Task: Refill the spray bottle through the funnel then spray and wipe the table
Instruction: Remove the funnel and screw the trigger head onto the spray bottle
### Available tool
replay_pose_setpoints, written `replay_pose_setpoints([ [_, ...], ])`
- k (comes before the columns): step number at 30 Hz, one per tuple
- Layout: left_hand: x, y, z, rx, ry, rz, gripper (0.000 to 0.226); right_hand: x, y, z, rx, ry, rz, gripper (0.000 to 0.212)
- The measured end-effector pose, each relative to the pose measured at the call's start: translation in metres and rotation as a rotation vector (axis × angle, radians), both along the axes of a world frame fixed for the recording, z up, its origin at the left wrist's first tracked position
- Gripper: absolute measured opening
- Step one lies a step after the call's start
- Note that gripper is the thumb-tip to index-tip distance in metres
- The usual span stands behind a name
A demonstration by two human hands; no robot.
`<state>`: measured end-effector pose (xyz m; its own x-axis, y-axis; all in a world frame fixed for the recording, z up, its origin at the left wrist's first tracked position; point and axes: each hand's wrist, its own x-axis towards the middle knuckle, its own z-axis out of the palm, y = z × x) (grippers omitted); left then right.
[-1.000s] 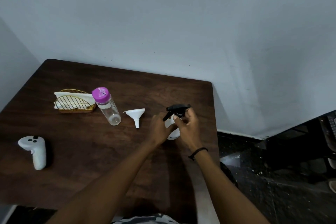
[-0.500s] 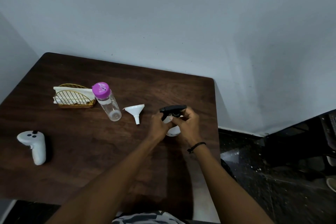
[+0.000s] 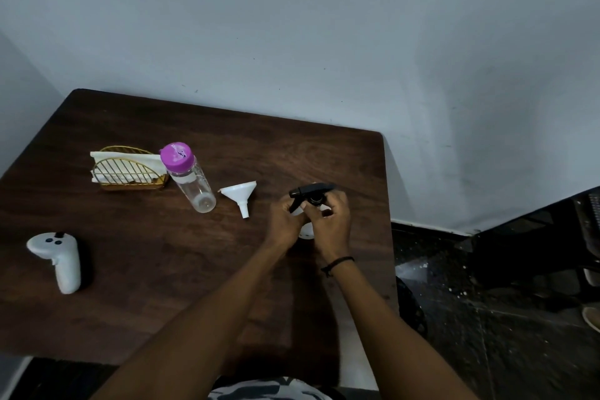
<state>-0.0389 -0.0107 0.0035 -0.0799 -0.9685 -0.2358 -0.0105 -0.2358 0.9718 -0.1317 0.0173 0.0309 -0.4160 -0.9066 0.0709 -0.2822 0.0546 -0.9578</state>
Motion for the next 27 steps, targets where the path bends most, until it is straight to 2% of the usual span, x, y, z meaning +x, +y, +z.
replay_pose_setpoints([
  [2, 0.001, 0.001, 0.002, -0.029, -0.014, -0.014, 0.037, -0.001, 0.002, -0.001, -0.013, 0.032, 0.031, 0.025],
  [5, 0.003, -0.001, 0.001, -0.047, -0.029, -0.027, 0.022, -0.005, 0.006, -0.002, -0.037, 0.063, 0.051, 0.011],
  [8, 0.003, -0.001, 0.001, -0.020, 0.000, -0.028, 0.016, -0.004, 0.005, -0.003, -0.047, 0.061, -0.017, 0.019],
  [12, 0.004, -0.003, -0.005, -0.012, -0.075, -0.054, 0.017, 0.008, 0.000, -0.003, 0.005, -0.097, -0.162, 0.029],
  [16, 0.004, -0.003, -0.001, -0.064, -0.116, -0.058, 0.014, 0.014, -0.004, -0.007, -0.013, -0.178, -0.256, 0.036],
  [19, 0.003, -0.002, 0.005, -0.116, -0.091, -0.037, 0.016, 0.014, -0.009, -0.010, -0.021, -0.200, -0.195, 0.037],
  [21, 0.004, -0.001, 0.006, -0.122, -0.093, -0.030, 0.014, 0.014, -0.008, -0.012, -0.010, -0.173, -0.164, 0.025],
  [23, 0.005, 0.000, 0.002, -0.104, -0.077, -0.038, 0.016, 0.012, -0.001, -0.011, -0.014, -0.139, -0.128, 0.017],
  [25, 0.006, -0.001, -0.004, -0.058, -0.047, -0.043, 0.014, 0.007, 0.005, -0.013, -0.037, -0.106, -0.078, 0.019],
  [27, 0.008, -0.004, -0.013, -0.081, -0.127, -0.054, 0.017, 0.003, 0.006, -0.011, -0.028, -0.118, -0.058, 0.020],
])
